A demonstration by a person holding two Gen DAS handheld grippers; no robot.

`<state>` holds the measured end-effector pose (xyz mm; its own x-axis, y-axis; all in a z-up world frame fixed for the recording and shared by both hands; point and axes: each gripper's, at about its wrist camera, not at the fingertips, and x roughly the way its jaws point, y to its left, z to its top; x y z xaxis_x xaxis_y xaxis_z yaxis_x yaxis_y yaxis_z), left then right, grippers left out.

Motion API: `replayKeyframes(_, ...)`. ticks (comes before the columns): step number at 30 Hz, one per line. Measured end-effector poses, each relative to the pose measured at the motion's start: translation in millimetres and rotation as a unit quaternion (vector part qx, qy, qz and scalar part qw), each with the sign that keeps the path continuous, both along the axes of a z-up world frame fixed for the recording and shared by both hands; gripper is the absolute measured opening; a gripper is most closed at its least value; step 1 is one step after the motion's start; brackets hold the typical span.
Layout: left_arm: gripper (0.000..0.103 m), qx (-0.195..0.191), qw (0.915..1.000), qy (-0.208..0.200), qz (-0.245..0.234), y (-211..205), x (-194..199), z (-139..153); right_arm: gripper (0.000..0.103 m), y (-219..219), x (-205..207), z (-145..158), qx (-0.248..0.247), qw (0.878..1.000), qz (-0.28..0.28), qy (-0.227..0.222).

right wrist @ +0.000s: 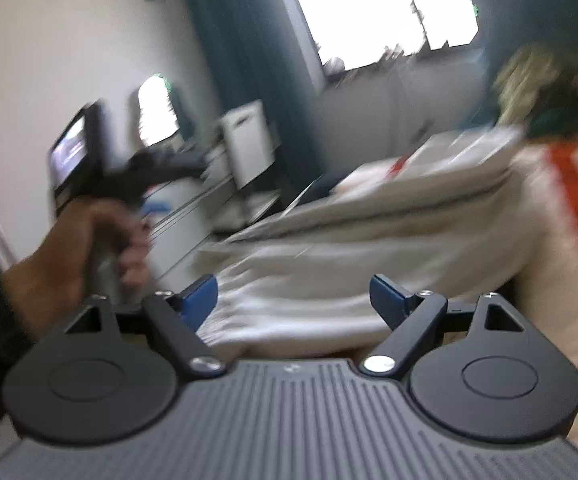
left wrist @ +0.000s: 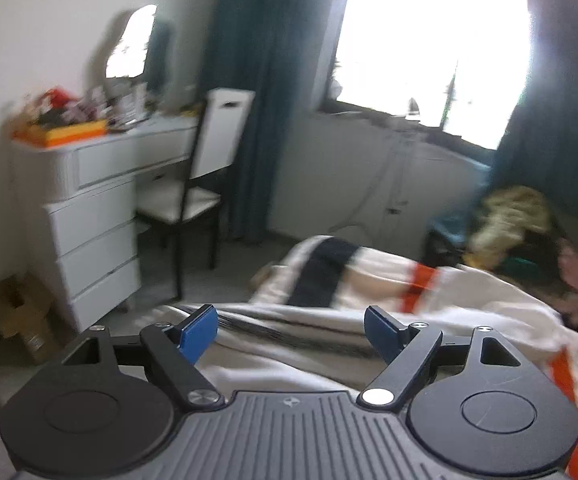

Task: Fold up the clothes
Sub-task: 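Lay the garment flat on the bed and open both grippers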

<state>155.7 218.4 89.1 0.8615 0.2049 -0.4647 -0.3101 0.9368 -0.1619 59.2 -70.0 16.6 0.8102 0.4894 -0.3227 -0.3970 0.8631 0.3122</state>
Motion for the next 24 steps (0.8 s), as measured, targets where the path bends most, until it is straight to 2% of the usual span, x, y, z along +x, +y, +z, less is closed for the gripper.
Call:
replayKeyframes(3,0.083,0.0,0.9982,-0.018,-0.058,-54.5,-30.6,2.2,0.085,-38.8,-8.8,9.3,-0.012,0.997,-0.057,-0.04)
replayKeyframes(9,0.087,-0.021,0.9906,-0.058,-0.122,-139.5,-70.3,-5.4,0.085,-110.2,-20.7,12.2,-0.038,0.986,-0.144,-0.081)
replayKeyframes(14,0.089,-0.017,0.9785,-0.072,-0.193,-206.8,-90.0,-33.2,0.085,-154.6,-27.4,-14.7,-0.064,0.977,-0.176,-0.102)
replayKeyframes(16,0.091,-0.012,0.9742,-0.08,-0.21,-227.8,-99.7,-48.7,0.085,-163.8,-25.5,-24.7,-0.058,0.977,-0.185,-0.087)
replayKeyframes(19,0.094,0.013,0.9725,-0.086,-0.216,-247.8,-107.7,-72.3,0.085,-177.6,-22.8,-39.6,-0.05,0.977,-0.199,-0.063)
replayKeyframes(24,0.094,0.028,0.9732,-0.047,-0.223,-251.5,-97.3,-103.4,0.085,-181.1,-14.7,-51.7,-0.041,0.974,-0.217,-0.052)
